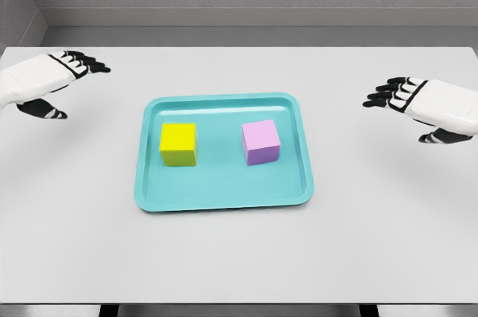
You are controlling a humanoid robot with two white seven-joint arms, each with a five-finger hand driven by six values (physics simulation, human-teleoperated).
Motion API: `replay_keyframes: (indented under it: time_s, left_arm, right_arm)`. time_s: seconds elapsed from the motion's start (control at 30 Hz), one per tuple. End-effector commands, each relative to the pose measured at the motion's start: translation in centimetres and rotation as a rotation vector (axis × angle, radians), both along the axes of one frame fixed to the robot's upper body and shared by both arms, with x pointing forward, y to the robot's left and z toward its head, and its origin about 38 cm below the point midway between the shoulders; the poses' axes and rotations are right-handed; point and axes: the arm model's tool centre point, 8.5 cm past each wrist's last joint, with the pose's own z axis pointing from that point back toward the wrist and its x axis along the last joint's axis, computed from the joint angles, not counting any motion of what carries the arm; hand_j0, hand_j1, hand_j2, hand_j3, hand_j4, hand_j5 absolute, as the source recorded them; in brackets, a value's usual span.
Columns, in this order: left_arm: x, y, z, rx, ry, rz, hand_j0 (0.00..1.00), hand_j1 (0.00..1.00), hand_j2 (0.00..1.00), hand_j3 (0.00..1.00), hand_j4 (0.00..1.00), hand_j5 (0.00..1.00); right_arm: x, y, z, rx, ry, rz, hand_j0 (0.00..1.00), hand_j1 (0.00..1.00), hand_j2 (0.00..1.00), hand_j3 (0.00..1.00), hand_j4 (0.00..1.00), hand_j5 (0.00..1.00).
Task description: Push two cubes
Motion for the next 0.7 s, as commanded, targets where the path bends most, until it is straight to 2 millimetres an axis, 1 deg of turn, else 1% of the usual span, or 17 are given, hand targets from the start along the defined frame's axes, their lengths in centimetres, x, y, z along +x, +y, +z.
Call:
replay_keyframes:
  time_s: [0.0, 0.13, 0.17, 0.23, 0.27, 0.3, 0.33, 0.37, 0.4, 0.43, 0.47, 0.5, 0.57, 0.6, 0.67]
  left_arm:
    - [-0.1, 0.2, 0.0, 0.014, 0.004, 0.003, 1.0, 1.0, 1.0, 1.0, 1.0, 1.0]
    - [-0.1, 0.3, 0.0, 0.04, 0.001, 0.004, 1.0, 1.0, 1.0, 1.0, 1.0, 1.0]
    - [0.0, 0.4, -0.2, 0.079, 0.0, 0.005, 1.0, 1.0, 1.0, 1.0, 1.0, 1.0]
    - [0.0, 0.4, -0.5, 0.128, -0.002, 0.005, 1.0, 1.0, 1.0, 1.0, 1.0, 1.0]
    - [0.1, 0.4, -0.5, 0.154, -0.007, 0.005, 1.0, 1.0, 1.0, 1.0, 1.0, 1.0]
    - [0.1, 0.4, -0.7, 0.172, -0.004, 0.002, 1.0, 1.0, 1.0, 1.0, 1.0, 1.0]
    - [0.0, -0.1, -0.9, 0.188, 0.002, -0.013, 1.0, 1.0, 1.0, 1.0, 1.0, 1.0]
    - [-0.2, -0.5, -1.4, 0.212, 0.024, -0.025, 1.0, 1.0, 1.0, 1.0, 1.0, 1.0]
    - [-0.3, -0.6, -1.8, 0.232, 0.048, -0.033, 1.0, 1.0, 1.0, 1.0, 1.0, 1.0]
    - [-0.4, -1.1, -2.4, 0.241, 0.069, -0.044, 1.0, 1.0, 1.0, 1.0, 1.0, 1.0]
    - [-0.4, -1.5, -3.1, 0.265, 0.084, -0.056, 1.0, 1.0, 1.0, 1.0, 1.0, 1.0]
    - [-0.4, -1.6, -3.2, 0.274, 0.084, -0.06, 1.0, 1.0, 1.0, 1.0, 1.0, 1.0]
    - [-0.7, -2.9, -2.9, 0.285, 0.069, -0.104, 1.0, 1.0, 1.0, 1.0, 1.0, 1.0]
    - [-0.9, -3.8, -2.8, 0.292, 0.064, -0.133, 1.0, 1.0, 1.0, 1.0, 1.0, 1.0]
    - [-1.1, -4.8, -2.4, 0.301, 0.049, -0.165, 1.0, 1.0, 1.0, 1.0, 1.0, 1.0]
  right_arm:
    - [0.1, -0.1, 0.2, 0.0, -0.005, -0.003, 1.0, 1.0, 1.0, 1.0, 1.0, 1.0]
    - [0.1, 0.0, 0.6, 0.011, -0.014, -0.001, 1.0, 1.0, 1.0, 1.0, 1.0, 1.0]
    - [0.1, 0.3, 0.5, 0.032, -0.02, 0.004, 1.0, 1.0, 1.0, 1.0, 1.0, 1.0]
    - [0.2, 0.4, 1.0, 0.083, -0.045, 0.001, 1.0, 1.0, 1.0, 1.0, 1.0, 1.0]
    - [0.5, 0.6, 1.4, 0.072, -0.06, 0.003, 0.98, 0.98, 0.98, 0.98, 0.98, 0.98]
    - [1.0, 0.7, 2.1, -0.032, -0.056, 0.011, 0.97, 0.97, 0.97, 0.97, 0.97, 0.97]
    - [1.6, 1.6, 1.3, -0.106, -0.012, 0.022, 0.93, 0.93, 0.93, 0.93, 0.93, 0.93]
    - [1.9, 2.3, 0.6, -0.154, -0.011, 0.031, 0.83, 0.83, 0.83, 0.83, 0.83, 0.83]
    - [2.1, 2.9, 0.1, -0.175, -0.016, 0.039, 0.81, 0.81, 0.81, 0.81, 0.81, 0.81]
    - [2.6, 4.0, -1.0, -0.219, -0.021, 0.05, 0.81, 0.81, 0.81, 0.81, 0.81, 0.81]
    - [2.9, 6.1, -2.6, -0.231, -0.019, 0.077, 0.81, 0.81, 0.81, 0.81, 0.81, 0.81]
    - [3.2, 6.1, -3.2, -0.222, -0.009, 0.068, 0.8, 0.8, 0.8, 0.8, 0.8, 0.8]
    - [4.0, 5.6, -3.9, -0.209, 0.009, 0.035, 0.74, 0.74, 0.74, 0.74, 0.74, 0.74]
    - [4.1, 6.3, -4.2, -0.214, 0.002, 0.044, 0.63, 0.63, 0.63, 0.63, 0.63, 0.63]
    - [4.2, 7.2, -4.5, -0.192, 0.002, 0.055, 0.64, 0.64, 0.64, 0.64, 0.64, 0.64]
